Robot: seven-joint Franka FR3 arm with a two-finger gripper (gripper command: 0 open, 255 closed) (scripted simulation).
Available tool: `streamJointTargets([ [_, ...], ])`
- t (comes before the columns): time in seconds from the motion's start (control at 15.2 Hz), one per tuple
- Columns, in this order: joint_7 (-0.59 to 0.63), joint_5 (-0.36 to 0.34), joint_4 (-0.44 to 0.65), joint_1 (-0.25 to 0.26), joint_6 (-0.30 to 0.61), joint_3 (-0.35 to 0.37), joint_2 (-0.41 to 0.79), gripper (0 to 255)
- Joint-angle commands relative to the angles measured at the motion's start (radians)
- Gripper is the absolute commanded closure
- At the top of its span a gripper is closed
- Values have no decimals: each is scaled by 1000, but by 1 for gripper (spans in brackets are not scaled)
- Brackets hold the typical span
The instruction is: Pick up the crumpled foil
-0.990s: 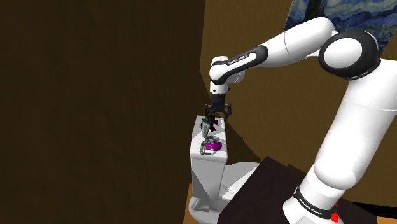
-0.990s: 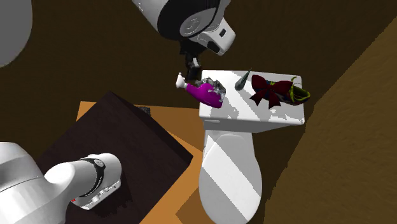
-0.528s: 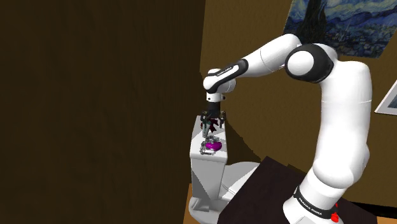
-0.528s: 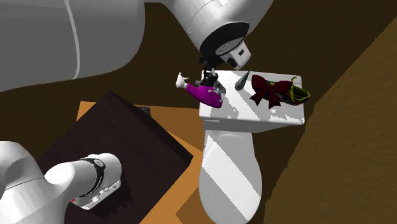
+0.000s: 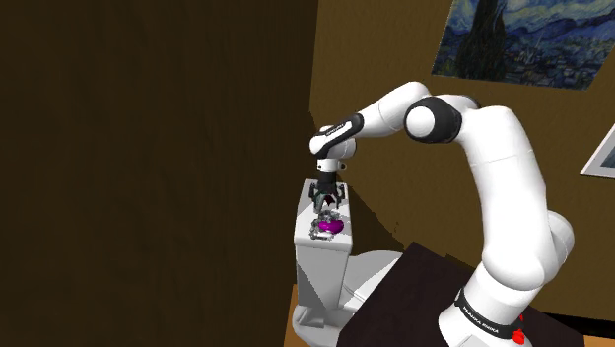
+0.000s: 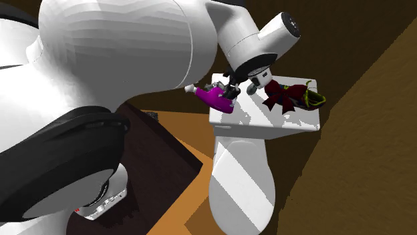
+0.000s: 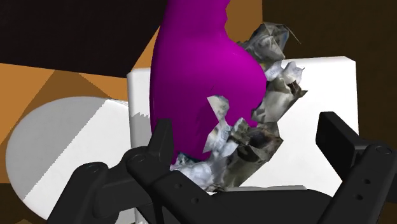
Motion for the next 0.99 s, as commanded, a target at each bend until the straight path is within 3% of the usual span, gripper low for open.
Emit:
streamJointTargets([
  [0.0,11,6,44,-6,-10,-3,42,0],
  [0.59,1,11,58,-7,49,0,115,0],
  [0.66,0,11,59,-7,48,0,116,255],
  [0.92,1,11,60,-7,47,0,116,255],
])
